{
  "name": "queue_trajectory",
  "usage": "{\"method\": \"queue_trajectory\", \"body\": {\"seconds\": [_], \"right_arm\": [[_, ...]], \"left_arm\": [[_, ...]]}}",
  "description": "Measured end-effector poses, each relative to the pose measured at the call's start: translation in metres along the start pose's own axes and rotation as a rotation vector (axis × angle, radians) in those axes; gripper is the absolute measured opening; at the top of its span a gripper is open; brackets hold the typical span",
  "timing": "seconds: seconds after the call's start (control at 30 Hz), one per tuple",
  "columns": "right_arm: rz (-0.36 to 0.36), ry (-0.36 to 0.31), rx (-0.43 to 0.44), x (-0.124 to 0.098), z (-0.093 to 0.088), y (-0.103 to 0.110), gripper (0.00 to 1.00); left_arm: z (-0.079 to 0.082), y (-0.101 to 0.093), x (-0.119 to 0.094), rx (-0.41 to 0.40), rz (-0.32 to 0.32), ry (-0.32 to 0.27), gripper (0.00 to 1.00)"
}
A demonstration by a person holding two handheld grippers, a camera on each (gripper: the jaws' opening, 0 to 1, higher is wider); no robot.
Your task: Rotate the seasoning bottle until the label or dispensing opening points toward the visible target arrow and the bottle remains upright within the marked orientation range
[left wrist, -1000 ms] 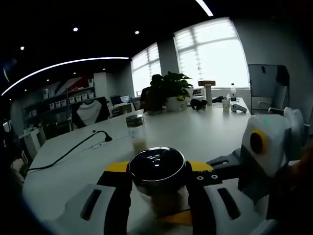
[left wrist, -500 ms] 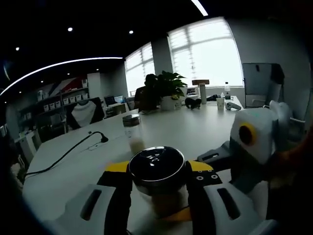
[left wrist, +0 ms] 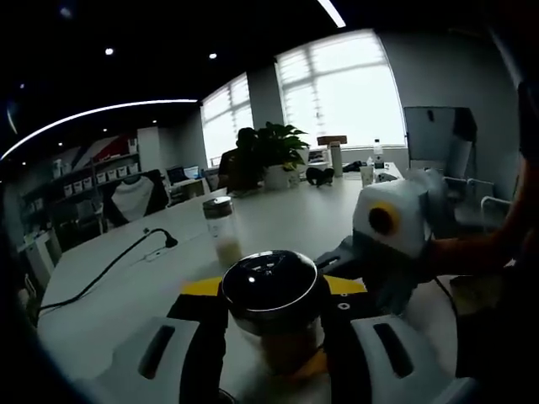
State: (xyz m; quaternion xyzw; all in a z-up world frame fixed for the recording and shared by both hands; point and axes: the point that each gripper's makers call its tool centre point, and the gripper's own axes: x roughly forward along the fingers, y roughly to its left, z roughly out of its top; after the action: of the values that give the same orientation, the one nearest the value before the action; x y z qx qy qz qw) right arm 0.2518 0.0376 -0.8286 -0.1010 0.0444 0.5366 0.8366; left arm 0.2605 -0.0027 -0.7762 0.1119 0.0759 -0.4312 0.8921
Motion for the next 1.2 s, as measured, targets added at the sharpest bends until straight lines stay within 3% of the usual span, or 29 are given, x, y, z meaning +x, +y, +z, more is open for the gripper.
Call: {"method": "queue_trajectory", "body": {"seconds": [0.27, 0.5, 0.63, 0.7, 0.83, 1.03, 1.2], "right_arm": [[0.057, 0.027, -0.033, 0.003, 0.000, 0.002, 0.41], [0.043, 0.030, 0.000, 0.002, 0.000, 0.003, 0.40], [0.017, 0.014, 0.005, 0.002, -0.001, 0.002, 0.40], [-0.001, 0.010, 0.024, 0.002, 0.000, 0.001, 0.40], [-0.070, 0.052, 0.032, 0.001, -0.001, -0.001, 0.40], [-0.213, 0.038, 0.064, -0.003, -0.003, -0.008, 0.40], [-0.303, 0.025, 0.107, -0.005, -0.002, -0.008, 0.39]], "left_arm": [[0.000, 0.001, 0.000, -0.003, -0.013, 0.006, 0.45], [-0.001, 0.000, 0.000, 0.011, -0.019, 0.014, 0.46], [-0.009, 0.002, 0.000, 0.063, 0.020, 0.068, 0.47], [-0.013, 0.000, 0.001, 0.092, 0.042, 0.097, 0.48], [-0.012, 0.001, 0.001, 0.069, 0.069, 0.094, 0.48], [0.000, 0.003, -0.003, -0.029, 0.100, 0.012, 0.46], [0.002, 0.000, -0.002, -0.045, 0.122, -0.013, 0.46]]}}
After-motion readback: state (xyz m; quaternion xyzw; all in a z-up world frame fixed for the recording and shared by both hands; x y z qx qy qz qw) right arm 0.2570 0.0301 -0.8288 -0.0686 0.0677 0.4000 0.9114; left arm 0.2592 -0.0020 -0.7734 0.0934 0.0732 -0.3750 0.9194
